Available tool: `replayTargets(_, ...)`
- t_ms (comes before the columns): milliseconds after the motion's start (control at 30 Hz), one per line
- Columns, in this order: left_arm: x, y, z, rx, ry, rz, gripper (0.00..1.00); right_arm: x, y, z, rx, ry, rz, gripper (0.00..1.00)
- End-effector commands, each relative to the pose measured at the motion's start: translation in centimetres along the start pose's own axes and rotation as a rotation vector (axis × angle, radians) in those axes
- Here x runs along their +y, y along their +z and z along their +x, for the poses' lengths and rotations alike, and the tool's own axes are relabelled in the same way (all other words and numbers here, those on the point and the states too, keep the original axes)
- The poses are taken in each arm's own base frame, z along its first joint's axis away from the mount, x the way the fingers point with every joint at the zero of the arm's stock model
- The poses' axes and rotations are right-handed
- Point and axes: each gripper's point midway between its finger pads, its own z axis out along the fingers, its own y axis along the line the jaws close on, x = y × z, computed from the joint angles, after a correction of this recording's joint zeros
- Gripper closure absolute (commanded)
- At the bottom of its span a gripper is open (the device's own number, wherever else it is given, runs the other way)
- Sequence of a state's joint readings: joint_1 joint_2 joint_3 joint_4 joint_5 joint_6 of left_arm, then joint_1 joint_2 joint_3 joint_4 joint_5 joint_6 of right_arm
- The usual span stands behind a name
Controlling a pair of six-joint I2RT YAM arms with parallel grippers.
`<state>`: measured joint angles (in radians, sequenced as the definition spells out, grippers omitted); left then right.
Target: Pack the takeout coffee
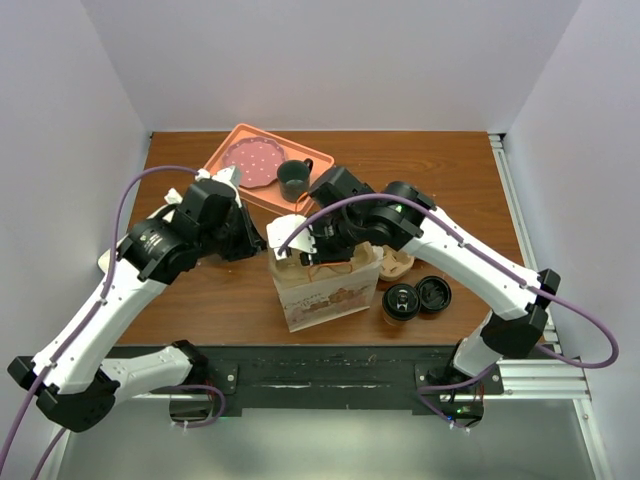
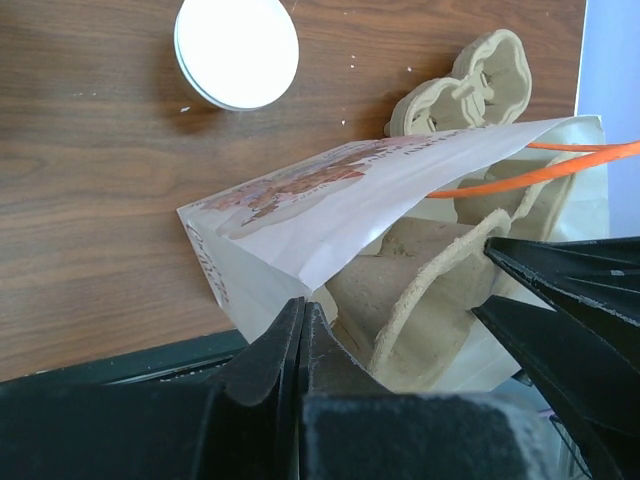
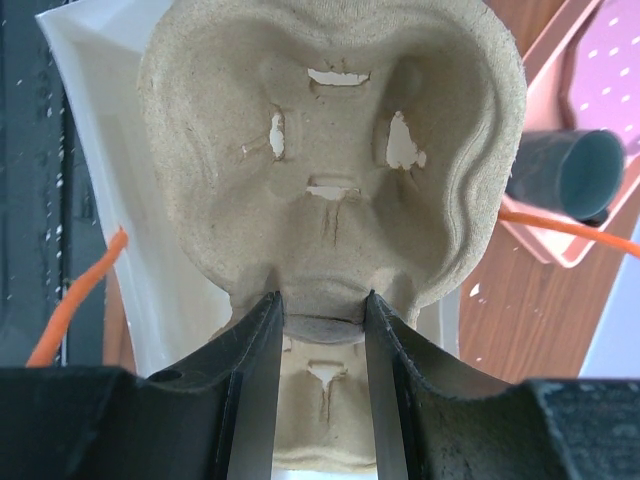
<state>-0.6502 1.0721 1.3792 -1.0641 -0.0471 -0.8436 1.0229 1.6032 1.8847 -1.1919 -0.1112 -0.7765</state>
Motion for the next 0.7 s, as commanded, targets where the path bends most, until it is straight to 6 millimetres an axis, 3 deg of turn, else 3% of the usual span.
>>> replayTargets(0,-0.7,-0.4,-0.8,-0.018,0.032,0.027,1.00,1.4,-0.8,0.9,0.037,0.017,-0.039,0.80)
replayTargets(233,-0.9,-0.1,-1.0,-0.011,0.047,0.023,1.00,2.7,0.1,1.6,0.066,-0.014,-0.097,0.79)
replayTargets(667,-1.9,-0.3,-1.3,-0.025,0.056,0.079,1.00,2.2,2.9,1.1,0.126,-0.053,-0.071,0.76)
